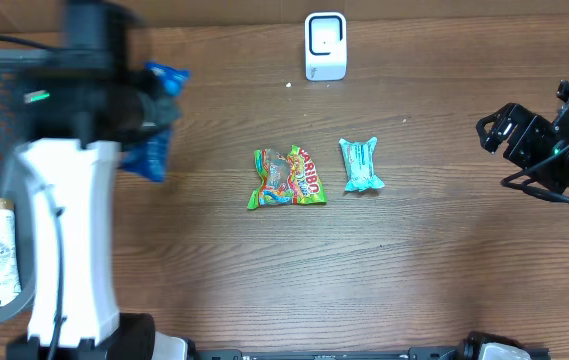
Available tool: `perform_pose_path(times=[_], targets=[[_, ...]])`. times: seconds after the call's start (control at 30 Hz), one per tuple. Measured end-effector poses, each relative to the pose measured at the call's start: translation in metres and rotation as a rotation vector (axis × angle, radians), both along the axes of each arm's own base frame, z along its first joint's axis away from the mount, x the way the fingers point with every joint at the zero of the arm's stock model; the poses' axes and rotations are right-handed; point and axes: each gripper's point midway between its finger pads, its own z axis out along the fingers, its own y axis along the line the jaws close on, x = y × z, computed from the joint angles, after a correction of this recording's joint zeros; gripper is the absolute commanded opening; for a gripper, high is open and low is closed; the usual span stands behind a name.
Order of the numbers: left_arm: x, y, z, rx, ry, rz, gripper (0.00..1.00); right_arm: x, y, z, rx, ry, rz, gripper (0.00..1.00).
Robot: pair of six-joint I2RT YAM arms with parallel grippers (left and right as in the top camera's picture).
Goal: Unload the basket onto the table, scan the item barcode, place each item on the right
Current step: 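Place the blue snack bar left of the Haribo bag and withdraw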
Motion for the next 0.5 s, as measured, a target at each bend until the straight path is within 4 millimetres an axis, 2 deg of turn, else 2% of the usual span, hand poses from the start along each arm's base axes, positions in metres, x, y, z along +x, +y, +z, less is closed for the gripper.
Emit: perform_pose_path(times=[0.13,0.23,0.3,0.4,0.5], targets=[[0.015,-0.032,-0.069,-0.003,0.069,0.025,0.04,0.000,0.000,0.000,-0.004,-0.001,0.006,1.00],[0.019,-0.051,-0.126,-0.010,0.108,0.043,0.04,0.000,0.000,0.000,-0.006,0.000,0.009,1.00],[0.021,-0.059,-0.164,-0.014,0.122,0.052,0.04,0.000,0.000,0.000,-0.008,-0.001,0.011,1.00],[0.019,-0.061,-0.216,-0.013,0.150,0.073,0.04,0.000,0.000,0.000,-0.008,-0.001,0.012,1.00],[0.014,-0.058,-0.263,0.000,0.179,0.088,0.22,-0.001,0.000,0.000,-0.010,-0.001,0.013,1.00]])
